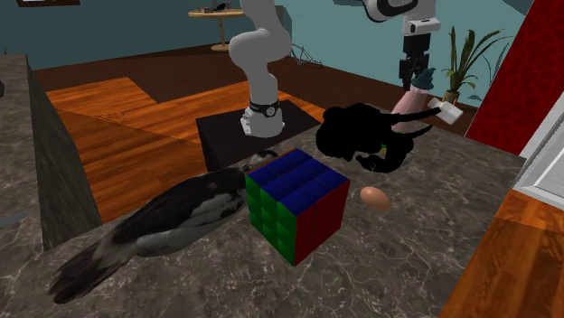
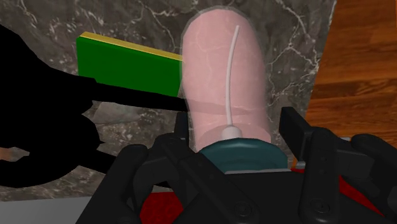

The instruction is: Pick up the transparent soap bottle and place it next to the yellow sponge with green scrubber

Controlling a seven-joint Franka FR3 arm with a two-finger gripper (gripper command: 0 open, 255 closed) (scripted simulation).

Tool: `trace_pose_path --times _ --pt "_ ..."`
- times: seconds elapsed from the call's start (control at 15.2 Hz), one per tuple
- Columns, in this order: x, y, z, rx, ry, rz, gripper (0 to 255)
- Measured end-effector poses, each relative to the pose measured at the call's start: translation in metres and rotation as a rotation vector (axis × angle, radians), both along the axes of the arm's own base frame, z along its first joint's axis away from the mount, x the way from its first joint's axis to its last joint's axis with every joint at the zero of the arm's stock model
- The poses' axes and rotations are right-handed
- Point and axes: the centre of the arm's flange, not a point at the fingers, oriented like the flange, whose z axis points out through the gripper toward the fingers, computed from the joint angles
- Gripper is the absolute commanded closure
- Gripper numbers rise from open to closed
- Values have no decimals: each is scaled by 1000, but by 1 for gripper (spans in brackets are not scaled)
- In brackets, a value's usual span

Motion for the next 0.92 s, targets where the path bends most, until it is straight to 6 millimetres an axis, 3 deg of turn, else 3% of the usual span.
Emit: trace_pose_path --times 0.4,0.73,0.92 --pt "0 0 0 0 0 0 0" --pt "-9 -1 43 0 -2 0 0" --pt "-11 -1 48 0 -1 0 0"
